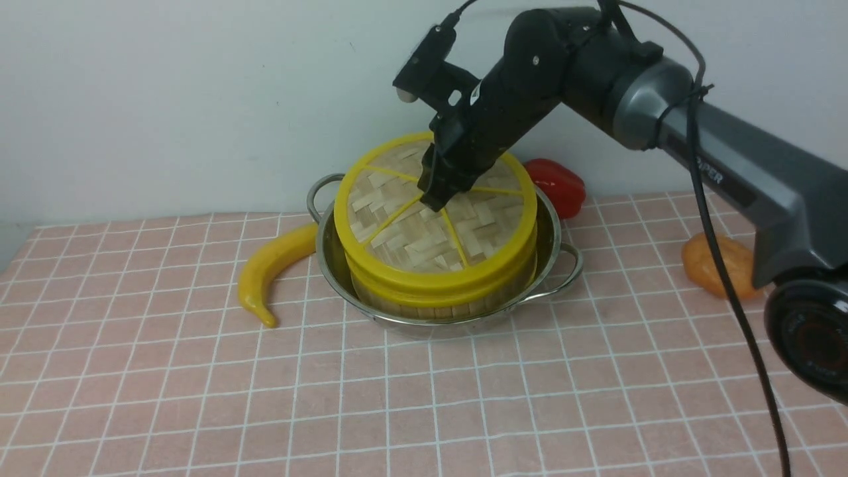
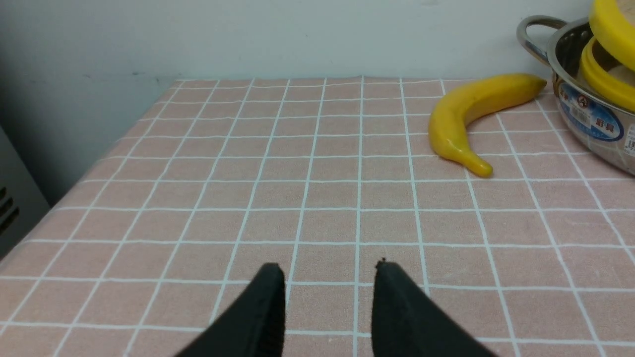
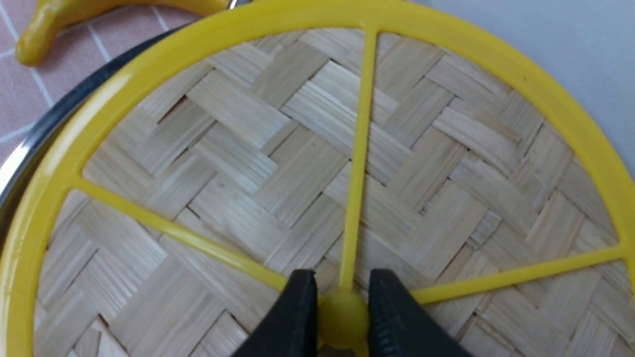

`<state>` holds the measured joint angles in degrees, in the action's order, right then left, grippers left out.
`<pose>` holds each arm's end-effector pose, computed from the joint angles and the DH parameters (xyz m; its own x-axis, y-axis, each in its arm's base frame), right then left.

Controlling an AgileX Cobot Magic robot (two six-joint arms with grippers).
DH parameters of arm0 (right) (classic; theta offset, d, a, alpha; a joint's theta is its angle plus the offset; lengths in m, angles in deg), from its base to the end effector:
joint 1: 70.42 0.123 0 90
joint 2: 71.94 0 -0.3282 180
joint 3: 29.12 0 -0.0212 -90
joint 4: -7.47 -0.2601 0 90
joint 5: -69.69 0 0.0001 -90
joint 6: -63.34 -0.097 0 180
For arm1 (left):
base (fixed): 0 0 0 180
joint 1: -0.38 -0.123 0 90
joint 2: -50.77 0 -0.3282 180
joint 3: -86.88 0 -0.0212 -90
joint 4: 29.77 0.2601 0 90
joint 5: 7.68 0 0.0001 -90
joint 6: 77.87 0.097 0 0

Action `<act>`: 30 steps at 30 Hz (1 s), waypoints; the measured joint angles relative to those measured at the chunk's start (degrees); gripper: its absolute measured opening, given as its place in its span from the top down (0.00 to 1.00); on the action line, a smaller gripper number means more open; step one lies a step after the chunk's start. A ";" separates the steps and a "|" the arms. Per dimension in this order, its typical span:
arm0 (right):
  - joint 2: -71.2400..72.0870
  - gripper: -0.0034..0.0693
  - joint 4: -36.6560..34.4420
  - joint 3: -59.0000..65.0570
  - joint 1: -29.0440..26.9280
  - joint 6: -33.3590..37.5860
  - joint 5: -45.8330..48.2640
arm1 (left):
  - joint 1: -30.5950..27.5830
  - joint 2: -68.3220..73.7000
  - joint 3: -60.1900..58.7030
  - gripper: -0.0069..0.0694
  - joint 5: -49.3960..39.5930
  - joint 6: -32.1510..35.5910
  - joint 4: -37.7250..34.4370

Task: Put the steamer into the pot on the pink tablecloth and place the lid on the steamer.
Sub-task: 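Place the bamboo steamer lid onto the steamer basket in the pot with the right gripper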

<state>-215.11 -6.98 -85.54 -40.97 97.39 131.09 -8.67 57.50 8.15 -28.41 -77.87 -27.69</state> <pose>0.4877 0.2998 0.2759 -0.3887 -0.7284 -0.5642 -0.8521 0.5171 -0.0806 0.0243 0.0051 0.1761 -0.2807 -0.0103 -0.9597 -0.1600 0.9864 0.0362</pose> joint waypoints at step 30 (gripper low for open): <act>-2.04 0.75 -0.92 0.00 -1.02 0.07 0.24 | 0.00 0.00 0.00 0.59 0.00 0.00 0.00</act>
<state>-217.15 -7.90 -85.54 -41.99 97.45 131.33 -8.67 57.50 8.15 -28.41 -77.87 -27.69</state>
